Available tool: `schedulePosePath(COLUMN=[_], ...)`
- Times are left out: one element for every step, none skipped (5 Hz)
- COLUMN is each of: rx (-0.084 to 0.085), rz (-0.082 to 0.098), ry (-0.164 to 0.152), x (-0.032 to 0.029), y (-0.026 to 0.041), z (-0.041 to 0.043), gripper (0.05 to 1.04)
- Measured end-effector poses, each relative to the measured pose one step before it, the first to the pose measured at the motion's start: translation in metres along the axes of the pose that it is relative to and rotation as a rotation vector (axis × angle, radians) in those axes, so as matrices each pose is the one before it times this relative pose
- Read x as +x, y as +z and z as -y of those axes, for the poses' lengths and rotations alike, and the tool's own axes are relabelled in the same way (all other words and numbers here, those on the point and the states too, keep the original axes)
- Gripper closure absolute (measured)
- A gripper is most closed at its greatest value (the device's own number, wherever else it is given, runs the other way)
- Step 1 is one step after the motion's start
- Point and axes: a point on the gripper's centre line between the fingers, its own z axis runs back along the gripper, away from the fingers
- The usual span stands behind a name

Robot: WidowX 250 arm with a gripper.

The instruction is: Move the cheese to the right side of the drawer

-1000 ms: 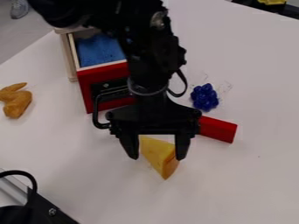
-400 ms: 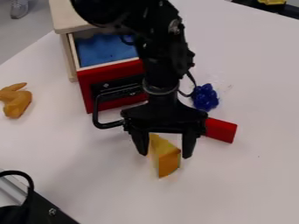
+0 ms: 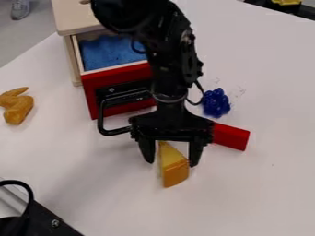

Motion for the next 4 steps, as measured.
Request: schedulePosePath(rx=[-0.0047, 0.0002, 0.0040, -0.0139], rz=[0.0112, -0.0048, -0.0196, 0.0202], ry=[0.0219, -0.0022, -0.0016, -0.0279], x=[0.00453, -0.00097, -0.00562, -0.00258], y=[-0.00137, -0.00009, 0.00028, 0.01010], z=[-0.00408, -0.00100, -0.00408, -0.00487], gripper=[0.397, 0.698, 0.792, 0.804])
